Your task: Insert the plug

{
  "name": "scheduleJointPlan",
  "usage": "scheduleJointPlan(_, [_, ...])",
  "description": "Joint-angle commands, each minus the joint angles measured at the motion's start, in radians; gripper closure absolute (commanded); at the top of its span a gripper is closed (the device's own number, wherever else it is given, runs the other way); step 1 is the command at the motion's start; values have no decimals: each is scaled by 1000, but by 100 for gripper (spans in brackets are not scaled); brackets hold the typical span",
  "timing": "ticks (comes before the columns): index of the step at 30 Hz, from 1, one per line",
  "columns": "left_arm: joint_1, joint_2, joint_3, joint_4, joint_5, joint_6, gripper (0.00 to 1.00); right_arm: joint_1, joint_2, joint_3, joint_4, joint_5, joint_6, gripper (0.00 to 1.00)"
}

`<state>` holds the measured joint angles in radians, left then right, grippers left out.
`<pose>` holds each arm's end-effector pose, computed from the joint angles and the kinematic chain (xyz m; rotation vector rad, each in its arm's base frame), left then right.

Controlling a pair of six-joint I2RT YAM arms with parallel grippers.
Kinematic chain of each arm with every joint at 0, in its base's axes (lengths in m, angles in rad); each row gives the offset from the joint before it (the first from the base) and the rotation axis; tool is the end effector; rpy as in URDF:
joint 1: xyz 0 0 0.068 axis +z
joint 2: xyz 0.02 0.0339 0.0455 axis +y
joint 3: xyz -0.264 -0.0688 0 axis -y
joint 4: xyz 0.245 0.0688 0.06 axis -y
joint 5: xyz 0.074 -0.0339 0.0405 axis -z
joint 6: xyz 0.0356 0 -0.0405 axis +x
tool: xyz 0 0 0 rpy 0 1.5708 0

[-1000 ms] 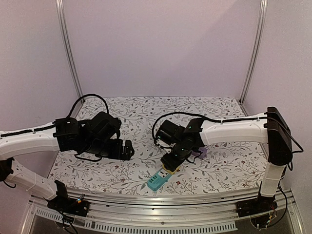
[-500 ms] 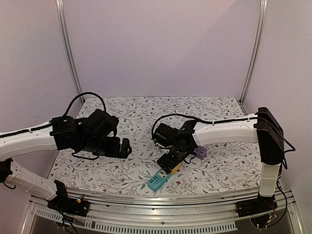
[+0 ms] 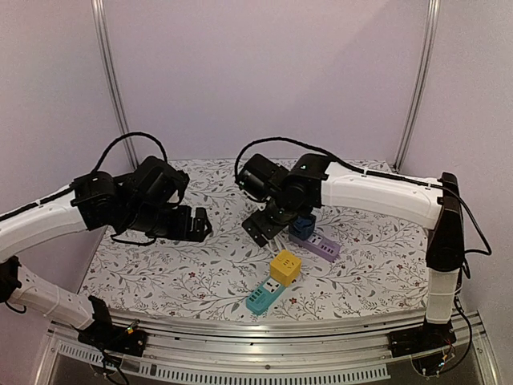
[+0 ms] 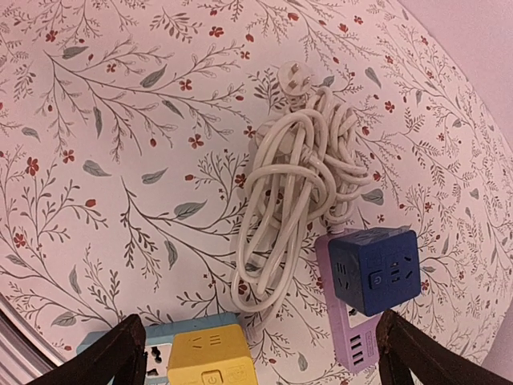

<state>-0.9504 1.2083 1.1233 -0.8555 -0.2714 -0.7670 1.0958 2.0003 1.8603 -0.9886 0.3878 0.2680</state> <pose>0.1470 -0.1893 0.3118 0.1183 2.5027 -0.3944 0.2071 0.3733 0.2821 -0.9261 2.3891 -0.0276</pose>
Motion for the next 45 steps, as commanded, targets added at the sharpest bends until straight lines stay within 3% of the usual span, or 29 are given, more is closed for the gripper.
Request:
scheduleJointPlan(1, [47, 25, 66, -72, -23, 58, 0, -3, -49, 79, -41, 91, -34, 1])
scheduleJointPlan(6, [117, 70, 199, -131, -40, 142, 1, -27, -111, 126, 21, 127, -102, 1])
scheduleJointPlan(11, [192, 155, 425, -226, -103, 263, 1, -92, -225, 111, 135, 143, -112, 1])
scheduleJointPlan(16, [299, 209, 615, -324, -194, 352, 1, -244, -378, 49, 161, 48, 66, 1])
scheduleJointPlan(18, [351, 194, 635, -335, -220, 359, 1, -324, -478, -75, 194, 9, 171, 1])
scheduleJointPlan(22, [446, 113, 566, -304, -221, 325, 1, -449, -681, -305, 248, -115, 335, 1])
scheduleJointPlan(29, [502, -69, 327, -166, -175, 309, 0, -470, -883, -462, 151, 1, 601, 1])
scheduleJointPlan(45, [505, -122, 220, -97, -154, 298, 1, -470, -1007, -515, 159, 65, 615, 1])
